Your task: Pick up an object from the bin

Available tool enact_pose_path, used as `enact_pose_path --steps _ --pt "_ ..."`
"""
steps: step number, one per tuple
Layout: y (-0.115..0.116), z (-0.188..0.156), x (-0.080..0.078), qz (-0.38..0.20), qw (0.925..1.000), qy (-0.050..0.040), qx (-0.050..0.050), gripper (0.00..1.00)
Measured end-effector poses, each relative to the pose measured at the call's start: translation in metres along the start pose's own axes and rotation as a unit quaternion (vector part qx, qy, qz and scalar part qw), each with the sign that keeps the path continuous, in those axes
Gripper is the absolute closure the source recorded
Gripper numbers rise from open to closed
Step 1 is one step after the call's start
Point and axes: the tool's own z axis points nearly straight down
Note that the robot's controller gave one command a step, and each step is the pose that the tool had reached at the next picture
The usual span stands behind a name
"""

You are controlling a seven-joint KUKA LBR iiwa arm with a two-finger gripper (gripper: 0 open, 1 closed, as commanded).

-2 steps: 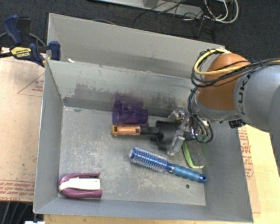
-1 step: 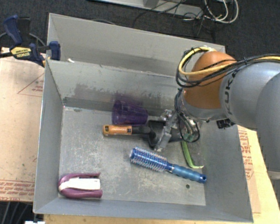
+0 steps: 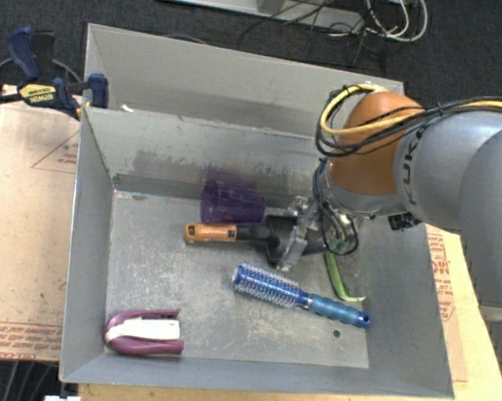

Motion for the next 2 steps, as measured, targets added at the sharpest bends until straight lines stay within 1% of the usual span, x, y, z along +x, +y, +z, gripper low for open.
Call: enact_pose_path --steps 1,2 --pt "0.000 -0.006 0.002 0.000 1.0000 0.0036 0.000 1.00" --pt "0.000 -0.028 0.003 0.000 1.0000 0.0058 0.000 1.00"
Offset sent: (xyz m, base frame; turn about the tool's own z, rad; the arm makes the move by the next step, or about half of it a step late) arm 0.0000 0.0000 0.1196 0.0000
